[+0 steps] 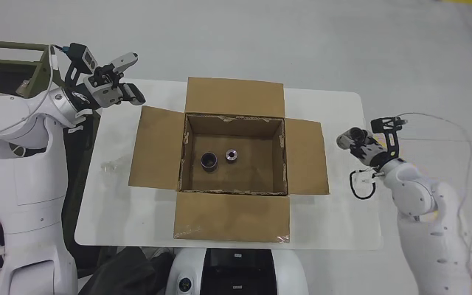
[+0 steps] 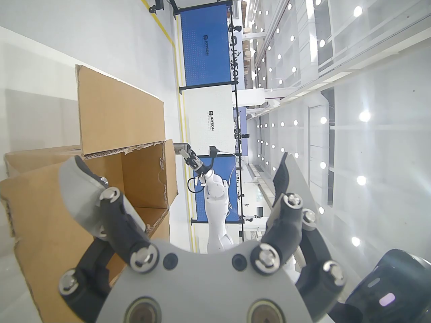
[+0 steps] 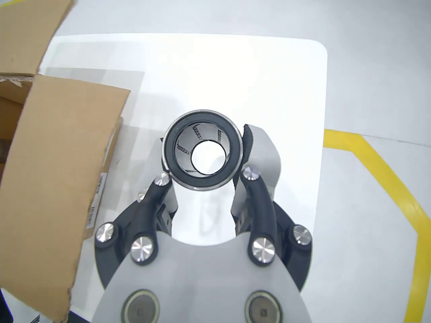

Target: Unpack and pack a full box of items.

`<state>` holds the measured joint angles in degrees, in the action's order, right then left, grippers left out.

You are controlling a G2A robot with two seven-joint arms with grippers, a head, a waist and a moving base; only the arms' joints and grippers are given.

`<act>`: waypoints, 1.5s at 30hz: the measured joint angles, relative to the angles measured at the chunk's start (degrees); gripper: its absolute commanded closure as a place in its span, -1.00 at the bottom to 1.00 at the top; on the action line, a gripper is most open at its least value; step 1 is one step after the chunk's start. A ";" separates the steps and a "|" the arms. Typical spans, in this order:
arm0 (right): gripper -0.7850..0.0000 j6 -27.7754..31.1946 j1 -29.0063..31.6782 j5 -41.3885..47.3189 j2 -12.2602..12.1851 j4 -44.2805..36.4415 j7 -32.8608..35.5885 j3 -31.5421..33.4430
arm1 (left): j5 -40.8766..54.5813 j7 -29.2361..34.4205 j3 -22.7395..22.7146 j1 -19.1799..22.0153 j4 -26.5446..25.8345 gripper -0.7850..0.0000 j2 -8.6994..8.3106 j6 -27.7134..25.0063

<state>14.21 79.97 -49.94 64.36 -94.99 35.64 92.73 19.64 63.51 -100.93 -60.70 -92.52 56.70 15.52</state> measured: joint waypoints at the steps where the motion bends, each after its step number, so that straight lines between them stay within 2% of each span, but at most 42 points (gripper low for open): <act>1: 1.00 0.16 -0.12 -0.14 0.01 1.00 -0.56 -0.23 | 0.00 0.00 0.00 0.00 0.00 -1.00 0.00 0.00; 13: 1.00 0.90 1.38 -1.94 -0.12 8.16 -7.23 -0.51 | 0.00 0.00 0.00 0.00 0.00 -1.00 0.00 0.00; 30: 1.00 -2.10 -3.50 -1.27 0.34 18.43 -11.66 -3.28 | 0.00 0.00 0.00 0.00 0.00 -1.00 0.00 0.00; 34: 0.58 -2.58 -3.89 -2.23 0.40 18.91 -11.84 -4.13 | 0.00 0.00 0.00 0.00 0.00 -1.00 0.00 0.00; 37: -0.08 -2.95 -3.96 -2.57 0.45 19.01 -12.05 -4.58 | 0.00 0.00 0.00 0.00 0.00 -1.00 0.00 0.00; 38: -0.47 -3.03 -3.96 -2.65 0.45 19.02 -12.11 -4.68 | 0.00 0.00 0.00 0.00 0.00 -1.00 0.00 0.00; 40: -1.00 -3.16 -3.92 -2.78 0.47 18.96 -12.20 -4.88 | 0.00 0.00 0.00 0.00 0.00 -1.00 0.00 0.00; 45: -1.00 -3.28 -3.56 -2.71 0.45 18.45 -12.74 -4.88 | 0.00 0.00 0.00 0.00 0.00 -1.00 0.00 0.00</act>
<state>10.93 76.40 -52.65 64.81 -76.54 22.90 87.86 19.64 63.51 -100.93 -60.70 -92.52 56.70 15.52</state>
